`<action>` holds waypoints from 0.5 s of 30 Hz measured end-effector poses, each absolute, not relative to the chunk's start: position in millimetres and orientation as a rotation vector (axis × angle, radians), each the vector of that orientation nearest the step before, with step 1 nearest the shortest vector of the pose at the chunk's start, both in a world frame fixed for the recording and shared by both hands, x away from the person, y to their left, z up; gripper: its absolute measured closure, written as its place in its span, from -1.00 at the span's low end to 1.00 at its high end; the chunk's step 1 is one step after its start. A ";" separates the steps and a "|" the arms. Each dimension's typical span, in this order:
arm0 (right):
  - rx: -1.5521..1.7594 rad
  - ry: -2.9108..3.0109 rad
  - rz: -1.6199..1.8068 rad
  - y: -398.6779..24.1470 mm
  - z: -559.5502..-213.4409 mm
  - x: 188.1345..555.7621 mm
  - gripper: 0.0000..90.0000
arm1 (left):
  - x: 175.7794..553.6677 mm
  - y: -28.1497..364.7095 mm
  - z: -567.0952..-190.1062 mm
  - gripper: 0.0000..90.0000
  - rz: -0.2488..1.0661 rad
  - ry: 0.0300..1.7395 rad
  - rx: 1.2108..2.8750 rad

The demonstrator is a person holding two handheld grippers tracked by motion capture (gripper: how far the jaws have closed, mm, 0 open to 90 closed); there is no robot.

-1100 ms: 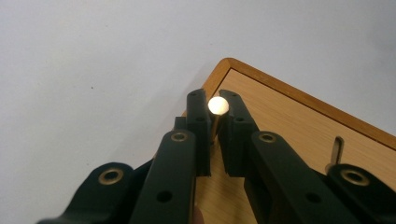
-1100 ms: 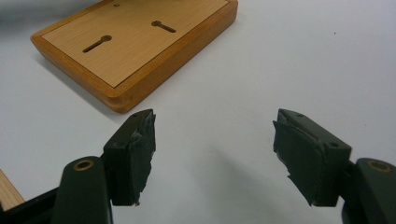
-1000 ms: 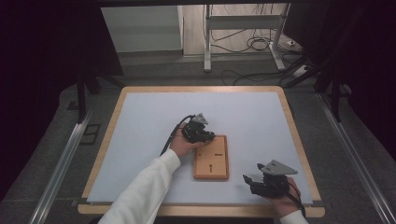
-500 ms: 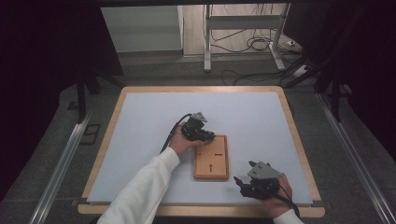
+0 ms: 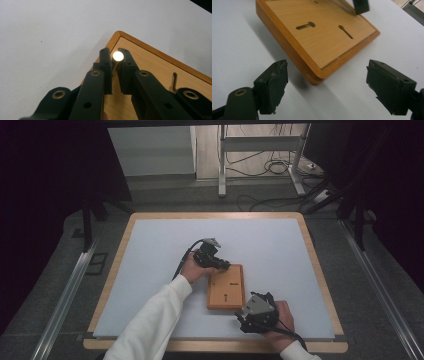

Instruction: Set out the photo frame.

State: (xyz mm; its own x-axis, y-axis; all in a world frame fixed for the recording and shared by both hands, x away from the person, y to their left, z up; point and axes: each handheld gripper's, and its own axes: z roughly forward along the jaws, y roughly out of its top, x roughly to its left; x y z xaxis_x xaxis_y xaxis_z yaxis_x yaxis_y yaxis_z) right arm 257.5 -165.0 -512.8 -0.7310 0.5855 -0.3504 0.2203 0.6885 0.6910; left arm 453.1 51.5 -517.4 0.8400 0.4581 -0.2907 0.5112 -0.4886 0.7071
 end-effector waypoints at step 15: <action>0.539 2.293 0.748 -136.6 -525.2 267.0 -0.51 | 461.9 52.8 -516.3 0.85 -0.161 0.728 2.162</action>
